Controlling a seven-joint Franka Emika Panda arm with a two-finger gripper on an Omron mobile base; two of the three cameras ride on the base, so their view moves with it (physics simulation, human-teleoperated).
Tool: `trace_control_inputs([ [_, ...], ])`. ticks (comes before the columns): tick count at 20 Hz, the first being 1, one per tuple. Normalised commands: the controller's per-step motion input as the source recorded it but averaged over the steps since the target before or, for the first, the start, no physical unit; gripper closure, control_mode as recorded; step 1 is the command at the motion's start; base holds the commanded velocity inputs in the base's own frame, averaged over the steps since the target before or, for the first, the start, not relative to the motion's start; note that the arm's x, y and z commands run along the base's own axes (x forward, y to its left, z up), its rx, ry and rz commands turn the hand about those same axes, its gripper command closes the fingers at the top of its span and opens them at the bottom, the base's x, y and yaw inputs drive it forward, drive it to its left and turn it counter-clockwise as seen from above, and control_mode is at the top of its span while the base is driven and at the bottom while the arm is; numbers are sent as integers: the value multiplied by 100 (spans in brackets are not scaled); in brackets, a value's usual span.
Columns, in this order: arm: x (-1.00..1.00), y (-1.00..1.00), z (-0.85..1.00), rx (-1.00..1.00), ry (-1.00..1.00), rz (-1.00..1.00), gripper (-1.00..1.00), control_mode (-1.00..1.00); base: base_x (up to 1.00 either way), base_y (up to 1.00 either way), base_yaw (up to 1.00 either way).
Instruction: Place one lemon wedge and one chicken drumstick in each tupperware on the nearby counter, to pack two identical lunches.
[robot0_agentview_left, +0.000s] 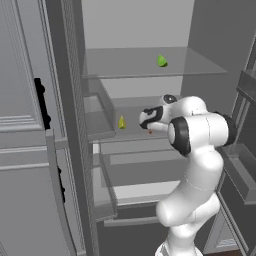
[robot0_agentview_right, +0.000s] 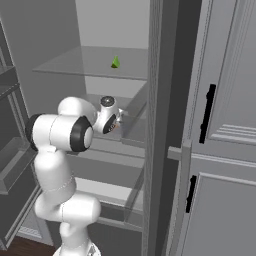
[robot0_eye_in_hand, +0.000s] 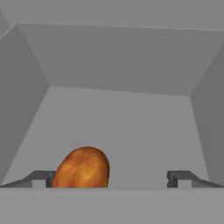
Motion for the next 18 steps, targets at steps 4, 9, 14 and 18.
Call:
trace_control_inputs([
  [4,8,8,-56,0,2,0,-100,-100,0,0,0],
  [9,-16,7,-52,0,1,-1,-100,-100,0,0,0],
  [14,-64,14,-67,-1,3,-10,-100,-100,0,0,0],
  [18,-69,40,-58,0,4,-16,100,-100,0,0,0],
])
